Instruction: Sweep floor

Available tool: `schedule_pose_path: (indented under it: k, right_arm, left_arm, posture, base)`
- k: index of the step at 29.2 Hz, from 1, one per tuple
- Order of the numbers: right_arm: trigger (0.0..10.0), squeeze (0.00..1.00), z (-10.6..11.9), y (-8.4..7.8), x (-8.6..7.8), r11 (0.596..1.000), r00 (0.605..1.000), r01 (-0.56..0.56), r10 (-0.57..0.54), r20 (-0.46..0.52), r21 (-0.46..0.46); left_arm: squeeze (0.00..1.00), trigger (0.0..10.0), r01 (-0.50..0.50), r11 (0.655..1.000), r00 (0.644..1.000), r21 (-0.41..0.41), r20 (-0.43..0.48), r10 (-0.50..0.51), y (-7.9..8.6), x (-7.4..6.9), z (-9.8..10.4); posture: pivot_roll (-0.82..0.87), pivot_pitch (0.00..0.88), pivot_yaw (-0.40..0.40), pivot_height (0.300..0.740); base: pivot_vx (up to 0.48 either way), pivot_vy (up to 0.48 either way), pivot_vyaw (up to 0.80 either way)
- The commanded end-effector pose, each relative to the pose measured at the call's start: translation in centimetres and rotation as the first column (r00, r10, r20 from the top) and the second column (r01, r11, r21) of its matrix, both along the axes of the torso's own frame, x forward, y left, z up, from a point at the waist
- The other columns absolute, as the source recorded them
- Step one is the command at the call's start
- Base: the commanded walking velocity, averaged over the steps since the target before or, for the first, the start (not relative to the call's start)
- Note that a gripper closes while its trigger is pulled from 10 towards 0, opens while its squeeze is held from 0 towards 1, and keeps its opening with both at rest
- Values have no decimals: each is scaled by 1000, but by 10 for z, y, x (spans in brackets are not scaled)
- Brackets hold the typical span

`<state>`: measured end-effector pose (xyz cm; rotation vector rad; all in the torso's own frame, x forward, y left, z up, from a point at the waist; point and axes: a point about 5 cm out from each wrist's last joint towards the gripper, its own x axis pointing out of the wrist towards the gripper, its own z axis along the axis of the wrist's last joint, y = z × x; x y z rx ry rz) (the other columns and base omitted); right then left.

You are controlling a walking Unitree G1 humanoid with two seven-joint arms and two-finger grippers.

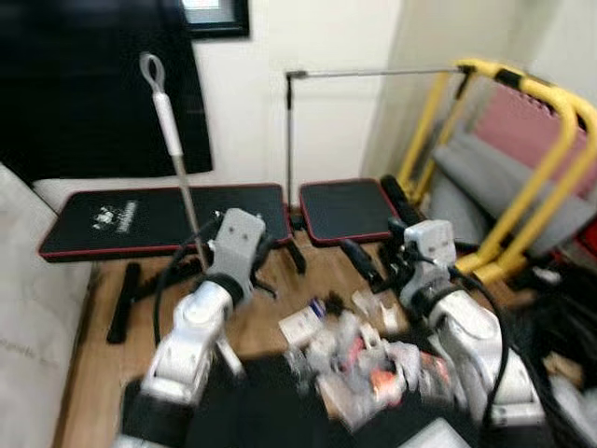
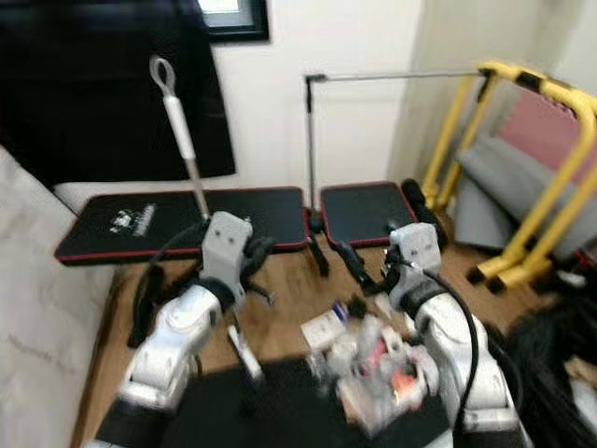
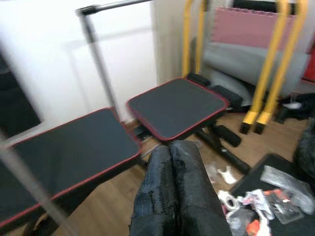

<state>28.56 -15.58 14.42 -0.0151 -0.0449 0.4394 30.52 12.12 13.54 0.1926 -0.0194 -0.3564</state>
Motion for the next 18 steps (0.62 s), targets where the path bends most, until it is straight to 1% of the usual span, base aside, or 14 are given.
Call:
schedule_pose_path:
  k: [1, 18]
  right_arm:
    - [10000, 0, -2, -6, -1, 1000, 1000, 16, -17, -12, -4]
    - [10000, 0, -2, -6, 0, 1000, 1000, 15, -15, -16, -5]
  left_arm:
    - [0, 10000, -3, 1000, 1000, 7, -8, 3, -1, 0, -1]
    - [0, 10000, -3, 1000, 1000, -13, 0, 3, -1, 0, 0]
  posture:
    - [-146, 38, -124, 740]
    - [-146, 38, -122, 740]
  base:
    - [0, 0, 769]
    - [0, 0, 759]
